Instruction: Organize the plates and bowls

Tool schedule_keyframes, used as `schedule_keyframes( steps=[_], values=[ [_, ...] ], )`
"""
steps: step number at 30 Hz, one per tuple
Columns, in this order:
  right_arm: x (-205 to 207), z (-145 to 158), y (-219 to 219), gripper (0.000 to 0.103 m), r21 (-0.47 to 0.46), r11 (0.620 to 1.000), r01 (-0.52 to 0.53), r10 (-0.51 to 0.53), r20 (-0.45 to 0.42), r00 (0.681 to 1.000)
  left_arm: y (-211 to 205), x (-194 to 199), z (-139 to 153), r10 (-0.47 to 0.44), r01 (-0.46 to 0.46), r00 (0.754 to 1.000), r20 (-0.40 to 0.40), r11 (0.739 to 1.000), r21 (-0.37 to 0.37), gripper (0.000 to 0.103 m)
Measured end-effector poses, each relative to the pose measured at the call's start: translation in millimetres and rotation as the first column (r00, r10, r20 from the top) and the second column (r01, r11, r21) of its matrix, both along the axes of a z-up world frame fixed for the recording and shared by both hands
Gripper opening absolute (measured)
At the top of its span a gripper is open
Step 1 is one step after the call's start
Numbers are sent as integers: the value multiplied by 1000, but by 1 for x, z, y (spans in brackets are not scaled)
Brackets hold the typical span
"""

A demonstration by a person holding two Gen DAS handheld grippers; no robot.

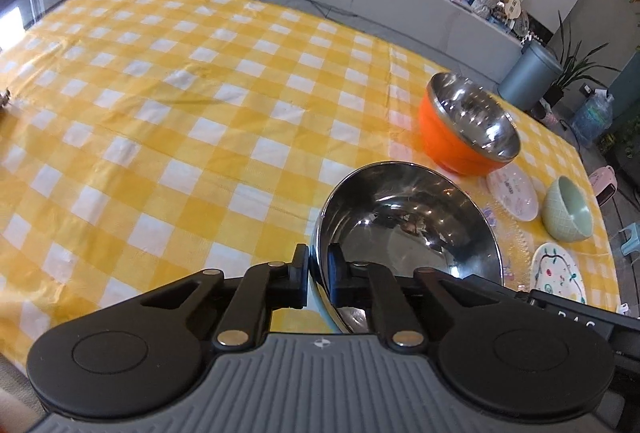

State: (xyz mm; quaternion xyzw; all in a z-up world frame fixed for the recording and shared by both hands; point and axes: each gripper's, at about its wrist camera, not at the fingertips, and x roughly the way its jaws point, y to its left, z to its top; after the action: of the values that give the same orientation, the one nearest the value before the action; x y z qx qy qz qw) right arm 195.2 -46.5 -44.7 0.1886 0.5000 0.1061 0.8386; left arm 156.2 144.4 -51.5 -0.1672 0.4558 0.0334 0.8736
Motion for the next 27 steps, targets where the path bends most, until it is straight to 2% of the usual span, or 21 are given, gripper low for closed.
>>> schedule_keyframes(
  steps=[9, 16, 27],
  values=[
    [-27, 22, -16, 14, 49, 999, 5, -6, 11, 1000, -7, -30, 24, 19, -18, 999, 35, 1000, -14, 10],
    [-51, 24, -32, 14, 77, 997, 17, -18, 1, 1000, -20, -47, 28, 0, 1, 999, 34, 1000, -10, 10],
    [-61, 8, -56, 14, 111, 993, 44, -37, -65, 997, -36, -52, 7, -28, 28, 999, -20, 1000, -12, 10]
  ],
)
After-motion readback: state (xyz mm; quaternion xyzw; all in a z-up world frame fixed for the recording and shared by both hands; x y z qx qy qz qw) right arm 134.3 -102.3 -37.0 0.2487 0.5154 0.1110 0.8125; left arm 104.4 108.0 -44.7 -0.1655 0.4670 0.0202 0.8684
